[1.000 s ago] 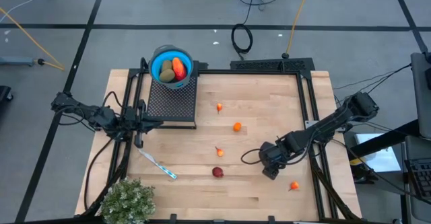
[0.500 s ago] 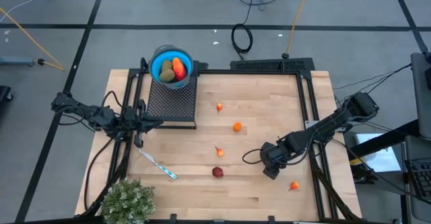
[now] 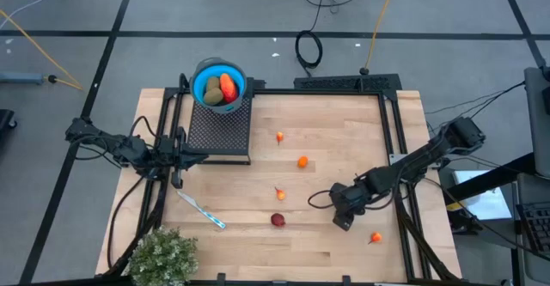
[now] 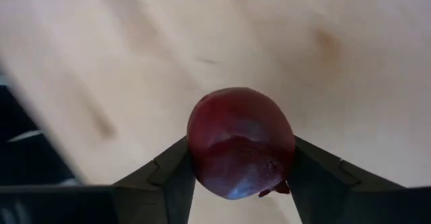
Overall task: Pick & Place Fruit
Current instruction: Put the pomegranate into the blue strainer bowl on the shelf
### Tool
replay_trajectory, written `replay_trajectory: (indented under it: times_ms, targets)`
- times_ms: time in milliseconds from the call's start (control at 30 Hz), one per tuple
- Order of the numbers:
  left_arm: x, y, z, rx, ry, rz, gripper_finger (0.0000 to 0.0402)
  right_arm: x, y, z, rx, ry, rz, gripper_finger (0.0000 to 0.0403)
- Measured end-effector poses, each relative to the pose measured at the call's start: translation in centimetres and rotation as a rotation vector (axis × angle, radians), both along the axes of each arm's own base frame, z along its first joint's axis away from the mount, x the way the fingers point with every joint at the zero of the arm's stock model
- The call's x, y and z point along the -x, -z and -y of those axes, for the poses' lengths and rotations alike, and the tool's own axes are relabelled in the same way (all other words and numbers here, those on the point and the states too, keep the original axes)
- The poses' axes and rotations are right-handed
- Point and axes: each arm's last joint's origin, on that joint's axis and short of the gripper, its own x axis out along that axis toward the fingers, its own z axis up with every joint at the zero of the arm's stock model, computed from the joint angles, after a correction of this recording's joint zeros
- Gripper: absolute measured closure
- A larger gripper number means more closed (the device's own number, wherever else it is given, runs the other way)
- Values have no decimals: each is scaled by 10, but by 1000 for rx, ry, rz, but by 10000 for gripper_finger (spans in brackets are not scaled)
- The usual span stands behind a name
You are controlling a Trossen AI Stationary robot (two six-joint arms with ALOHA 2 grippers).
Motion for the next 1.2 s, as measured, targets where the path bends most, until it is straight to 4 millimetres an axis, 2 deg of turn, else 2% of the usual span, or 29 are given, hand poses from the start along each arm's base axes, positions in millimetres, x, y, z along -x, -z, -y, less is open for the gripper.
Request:
replay_trajectory:
  times_ms: [200, 367, 633, 800, 933, 1200]
  targets:
    - [0, 0, 0, 0, 1, -1, 398, -14, -32, -6, -115, 6, 321, 213]
    - [0, 0, 0, -1, 1, -3, 393, -27, -75, -9, -186, 25, 773, 214]
    - [0, 0, 0, 14, 1, -4, 385, -32, -130, -8, -81, -14, 1441, 207]
    - [0, 0, 0, 15, 1, -3, 399, -29, -145, -6, 40, -65, 1673, 212]
    - [0, 0, 0, 19, 1, -3, 394, -27, -152, -5, 150, -99, 1792, 211]
    - [0, 0, 0, 18, 2, -3, 384, -24, -157, -5, 523, -275, 1970, 210]
